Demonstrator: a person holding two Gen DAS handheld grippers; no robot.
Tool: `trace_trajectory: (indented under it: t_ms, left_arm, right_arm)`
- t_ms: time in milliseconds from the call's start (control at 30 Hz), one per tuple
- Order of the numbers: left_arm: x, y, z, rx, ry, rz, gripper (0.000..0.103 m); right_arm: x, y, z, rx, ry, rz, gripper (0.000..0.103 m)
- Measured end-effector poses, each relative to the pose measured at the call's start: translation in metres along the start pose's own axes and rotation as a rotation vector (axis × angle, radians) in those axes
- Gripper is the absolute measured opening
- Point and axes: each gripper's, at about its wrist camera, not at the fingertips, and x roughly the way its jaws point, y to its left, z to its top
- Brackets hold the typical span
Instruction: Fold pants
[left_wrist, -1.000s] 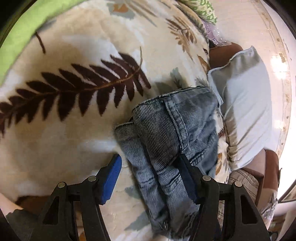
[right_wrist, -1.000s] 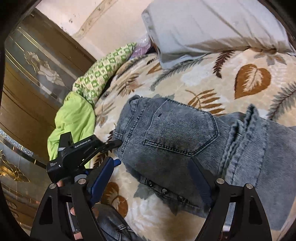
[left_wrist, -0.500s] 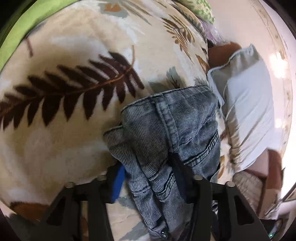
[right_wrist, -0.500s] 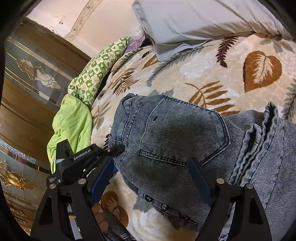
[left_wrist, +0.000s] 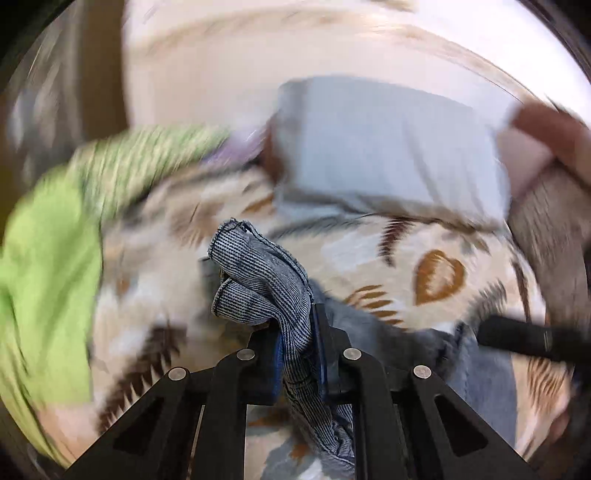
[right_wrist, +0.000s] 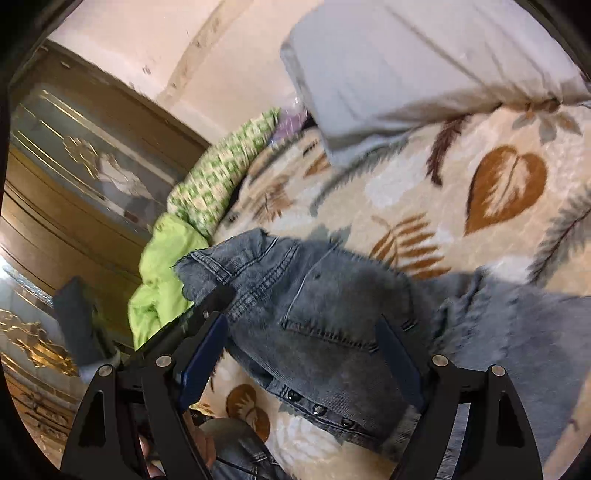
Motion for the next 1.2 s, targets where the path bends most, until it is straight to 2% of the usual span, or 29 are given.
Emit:
trace_trajectory:
  t_ms: [133, 267, 467, 567, 667, 733, 800, 900, 1067, 1200]
  left_arm:
    - [-0.043, -0.06, -0.011, 0.241, -0.125, -0.036, 0.012]
    - [-0.073, -0.111, -0.048, 0.491, -0.209, -0.074, 0.012]
    - [-0.08, -0.141, -0.098, 0.692, -0.181, -0.21, 0.012]
    - [-0.074, -0.152, -0.122, 0.781, -0.15, -0.252, 0.012]
    - [-0.064, -0.154, -0.133, 0.816, -0.121, -0.276, 0.012]
    - [-0.06, -0.154, -0.131, 0.828, -0.114, -0.273, 0.012]
    - [-0.063, -0.147, -0.128, 0.819, -0.119, -0.277, 0.012]
    - [-0.07, -0.144, -0.117, 0.804, -0.133, -0.292, 0.012]
    - [-0.092, -0.156, -0.113, 0.845, -0.161, -0.296, 0.013]
    - [-0.094, -0.162, -0.126, 0.917, -0.118, -0.318, 0.014]
  right_arm:
    - [-0.046, -0.018, 0.009, 0.009, -0.058, 0.043, 0.083]
    - [-0.086, -0.038, 0.012, 0.027, -0.108, 0.073, 0.085]
    - [-0.123, -0.061, 0.007, 0.05, -0.147, 0.127, 0.092]
    - [-0.116, -0.064, 0.01, 0.04, -0.105, 0.095, 0.092]
    - [-0.098, -0.065, 0.018, 0.004, -0.027, 0.032, 0.091]
    - [-0.087, -0.066, 0.016, -0.013, 0.005, -0.079, 0.073]
    - [-0.081, -0.069, 0.017, -0.015, 0.041, -0.147, 0.014]
    - [-0.097, -0.074, 0.019, 0.03, 0.0, -0.117, 0.008]
    - [-0.117, -0.066, 0.018, 0.049, -0.045, -0.09, 0.006]
    - [-0.124, -0.076, 0.009, 0.084, -0.056, -0.1, 0.006]
